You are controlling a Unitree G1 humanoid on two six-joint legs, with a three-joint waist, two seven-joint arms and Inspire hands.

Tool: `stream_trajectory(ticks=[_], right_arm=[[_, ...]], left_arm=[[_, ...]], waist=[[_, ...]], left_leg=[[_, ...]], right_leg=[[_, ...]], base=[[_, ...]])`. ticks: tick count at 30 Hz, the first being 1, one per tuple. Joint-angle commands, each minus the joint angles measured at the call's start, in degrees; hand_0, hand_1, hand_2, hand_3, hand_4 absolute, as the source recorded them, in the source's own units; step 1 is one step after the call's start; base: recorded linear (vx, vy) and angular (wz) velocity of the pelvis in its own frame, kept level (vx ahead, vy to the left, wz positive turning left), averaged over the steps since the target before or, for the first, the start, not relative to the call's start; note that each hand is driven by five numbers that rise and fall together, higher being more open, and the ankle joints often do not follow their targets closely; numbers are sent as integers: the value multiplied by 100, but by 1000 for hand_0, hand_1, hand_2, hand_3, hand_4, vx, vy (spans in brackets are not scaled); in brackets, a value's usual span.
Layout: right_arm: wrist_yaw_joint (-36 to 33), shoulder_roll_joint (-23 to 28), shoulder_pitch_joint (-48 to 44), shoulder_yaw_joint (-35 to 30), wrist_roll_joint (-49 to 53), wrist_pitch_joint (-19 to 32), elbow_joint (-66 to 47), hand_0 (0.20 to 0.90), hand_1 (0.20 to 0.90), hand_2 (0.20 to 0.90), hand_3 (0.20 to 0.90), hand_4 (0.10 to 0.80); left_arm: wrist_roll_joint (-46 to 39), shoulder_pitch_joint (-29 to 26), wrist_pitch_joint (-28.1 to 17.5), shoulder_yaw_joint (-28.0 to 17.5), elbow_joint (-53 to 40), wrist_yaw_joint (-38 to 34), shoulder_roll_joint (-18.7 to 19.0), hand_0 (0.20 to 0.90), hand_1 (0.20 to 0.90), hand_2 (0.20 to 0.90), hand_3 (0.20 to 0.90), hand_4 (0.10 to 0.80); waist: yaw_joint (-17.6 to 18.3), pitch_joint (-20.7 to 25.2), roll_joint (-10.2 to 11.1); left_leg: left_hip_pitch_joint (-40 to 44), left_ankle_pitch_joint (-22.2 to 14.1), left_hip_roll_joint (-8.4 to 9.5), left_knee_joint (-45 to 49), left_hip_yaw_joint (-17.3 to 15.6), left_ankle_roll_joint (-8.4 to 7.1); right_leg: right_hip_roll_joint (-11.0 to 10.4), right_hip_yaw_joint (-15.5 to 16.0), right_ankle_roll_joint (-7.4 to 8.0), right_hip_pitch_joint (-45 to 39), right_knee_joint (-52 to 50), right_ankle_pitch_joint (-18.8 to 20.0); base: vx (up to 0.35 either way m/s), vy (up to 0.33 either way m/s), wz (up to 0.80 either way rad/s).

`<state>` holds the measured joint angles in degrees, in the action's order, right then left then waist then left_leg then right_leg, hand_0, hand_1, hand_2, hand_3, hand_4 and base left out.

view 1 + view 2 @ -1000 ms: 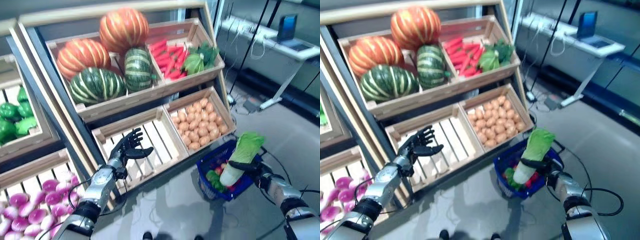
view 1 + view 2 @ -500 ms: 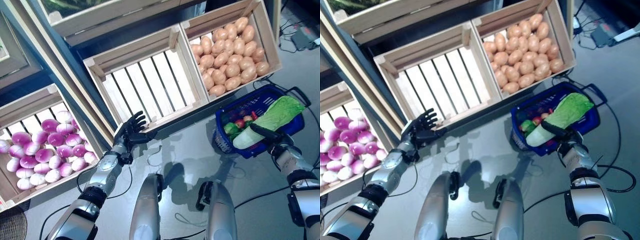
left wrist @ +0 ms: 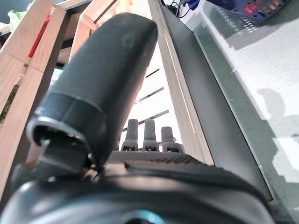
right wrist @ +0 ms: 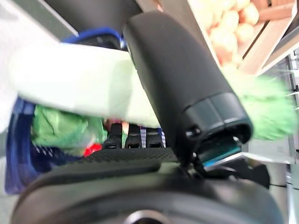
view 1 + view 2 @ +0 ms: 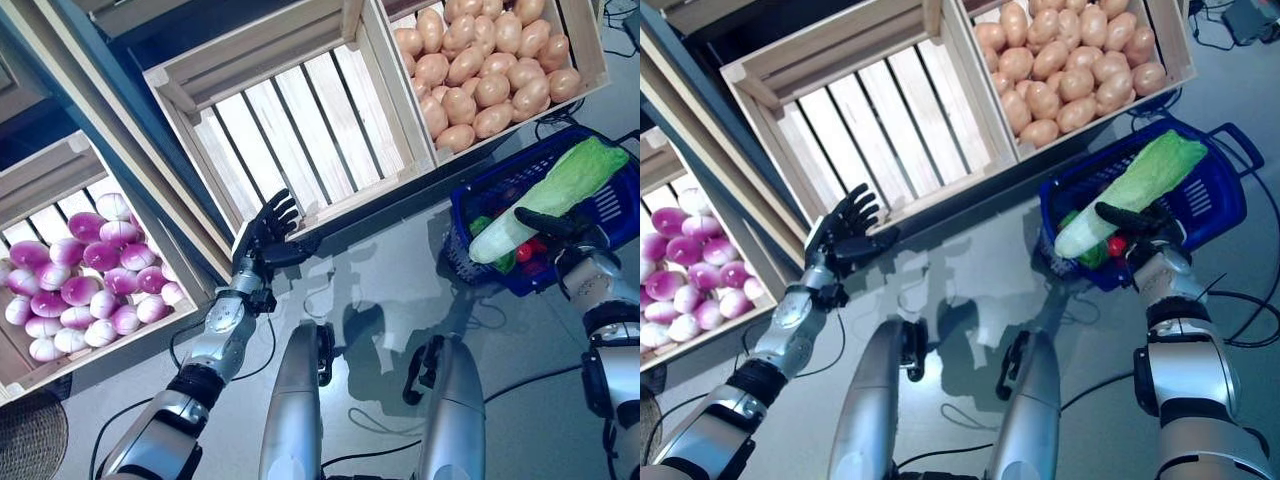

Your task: Put vegetables into the basket

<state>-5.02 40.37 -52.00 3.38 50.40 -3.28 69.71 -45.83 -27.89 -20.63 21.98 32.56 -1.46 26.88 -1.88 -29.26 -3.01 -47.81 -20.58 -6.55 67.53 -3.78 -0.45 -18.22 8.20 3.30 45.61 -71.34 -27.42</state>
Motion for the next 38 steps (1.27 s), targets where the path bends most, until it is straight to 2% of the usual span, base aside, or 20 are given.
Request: stream_trajectory(ticks=[1,10,14,18,21,23,26,29,33,38], right_arm=[[-280,638,-303,-80,159,551,156,900,900,900,900,800],[-411,632,-90,-186,188,525,179,900,900,900,900,800],[-386,547,83,-248,176,466,192,900,900,900,900,800],[-122,374,379,-319,220,492,141,900,900,900,900,800],[187,7,800,-328,161,644,-120,900,900,900,900,800],[228,-283,1060,-338,99,751,-250,900,900,900,900,800],[236,-1088,1689,-229,123,884,-691,900,900,900,900,800],[355,-1618,2332,-229,277,959,-1064,900,900,900,900,800],[390,-2187,3034,-113,258,1124,-1497,900,900,900,900,800],[365,-2903,3908,444,-131,1323,-2141,900,900,900,900,800]], left_arm=[[-20,-233,-591,-48,-421,80,-63,900,900,900,900,800],[-247,-281,-566,-82,-407,84,50,900,900,900,900,800],[-338,-242,-605,-193,-285,134,-51,900,900,900,900,800],[-274,-122,-519,-254,-208,180,-112,900,900,900,900,800],[119,85,-415,-335,-106,84,-161,900,900,900,900,800],[42,215,-250,-424,-3,130,-216,900,900,900,900,800],[359,661,-69,-614,45,120,-464,900,900,900,900,800],[740,1107,14,-657,61,283,-637,900,900,900,900,800],[811,1531,13,-671,112,534,-805,900,900,900,900,800],[1041,2145,-66,-687,272,476,-1048,900,900,900,900,800]], waist=[[-85,235,-20],[-62,382,55],[-73,507,142],[-106,723,227],[-124,997,319],[-124,1206,381],[-127,1671,481],[-147,2082,486],[-123,2364,452],[-69,2591,412]], left_leg=[[762,-1273,8,208,-180,341],[1081,-1177,-116,-141,-275,313],[1447,-1022,-129,-591,-324,306],[2000,-732,-117,-1354,-344,276],[2629,-243,-77,-2372,-383,271],[2971,34,-49,-2953,-404,270],[3883,709,30,-4461,-577,210],[4530,1102,167,-5542,-644,169],[5032,1463,283,-6466,-651,139],[5510,1711,343,-7253,-786,118]], right_leg=[[125,-39,-508,-468,367,89],[148,16,-468,-772,676,192],[153,117,-429,-1135,1070,335],[272,263,-383,-1737,1834,605],[453,397,-338,-2426,2901,1020],[590,452,-299,-2813,3580,1253],[894,571,-202,-3779,5270,1822],[1095,570,-155,-4458,6330,2167],[1250,485,-134,-4888,7032,2429],[1408,522,-125,-5243,7634,2645]], base=[[0,0,0],[0,0,0],[14,6,-1],[71,9,-6],[126,2,-4],[147,-7,-7],[247,19,-13],[251,46,-15],[117,51,-1],[79,19,-8]])
